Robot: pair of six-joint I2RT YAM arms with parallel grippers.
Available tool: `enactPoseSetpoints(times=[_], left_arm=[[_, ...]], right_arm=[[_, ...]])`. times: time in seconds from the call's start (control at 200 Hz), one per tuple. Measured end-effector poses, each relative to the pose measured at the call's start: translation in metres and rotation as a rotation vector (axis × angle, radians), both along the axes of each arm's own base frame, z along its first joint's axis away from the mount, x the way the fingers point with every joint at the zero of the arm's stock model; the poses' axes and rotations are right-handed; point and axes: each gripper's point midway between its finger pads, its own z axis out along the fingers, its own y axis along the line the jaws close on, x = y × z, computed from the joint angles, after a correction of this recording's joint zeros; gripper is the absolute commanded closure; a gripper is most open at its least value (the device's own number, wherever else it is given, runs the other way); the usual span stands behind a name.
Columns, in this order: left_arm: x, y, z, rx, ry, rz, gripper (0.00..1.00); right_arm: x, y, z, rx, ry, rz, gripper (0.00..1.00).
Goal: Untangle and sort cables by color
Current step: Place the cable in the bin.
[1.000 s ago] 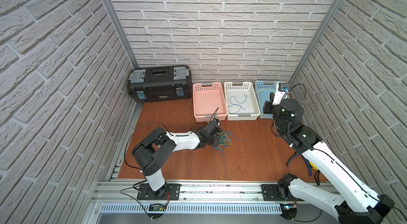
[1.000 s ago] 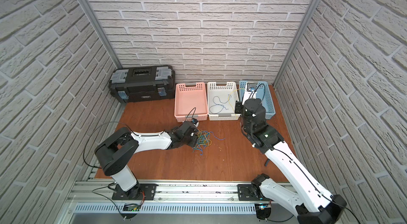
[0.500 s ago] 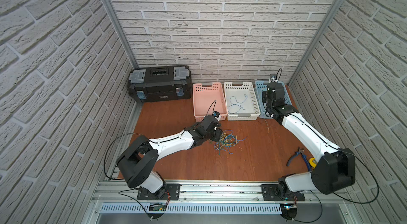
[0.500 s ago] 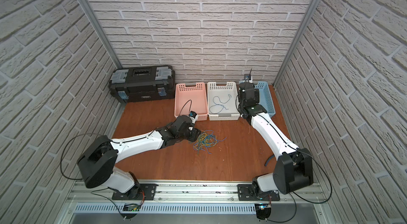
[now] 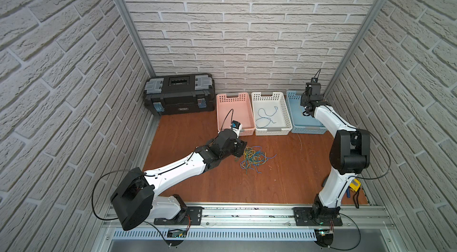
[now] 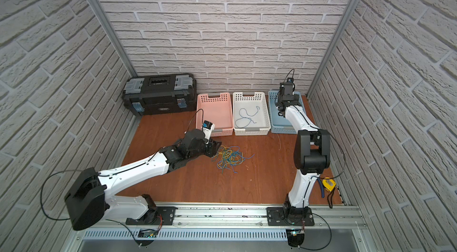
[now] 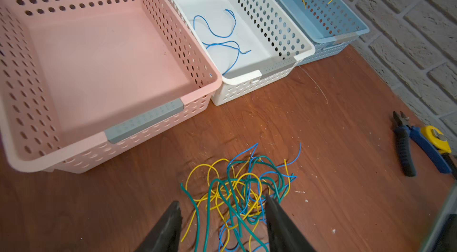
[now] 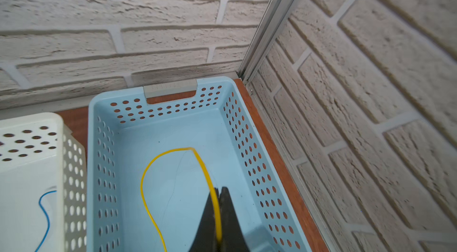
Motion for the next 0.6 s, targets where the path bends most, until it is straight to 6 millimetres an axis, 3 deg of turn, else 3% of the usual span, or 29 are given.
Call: enactPoseSetpoints(times=[0.175, 0.295, 0.48, 0.6], left_arm=[[0.003, 0.022, -0.009, 0.037, -0.022, 0.061, 0.37], [0.012, 0.037, -0.009, 0.061, -0.041, 0.13, 0.38], [0.014, 0.054, -0.017, 0.096, -0.05, 0.174, 0.42], [0.01, 0.057, -0.025, 0.119, -0.049, 0.134, 0.45]], right_arm=[[0.014, -0.004, -0.043, 0.038, 0.08, -0.012, 0.66], [0.006, -0.006, -0.063, 0.064, 0.145, -0.021, 0.63], [-0.005, 0.004, -0.059, 0.133, 0.163, 0.003, 0.62], [-0.022, 0.026, -0.03, 0.247, 0.142, 0.056, 0.59]])
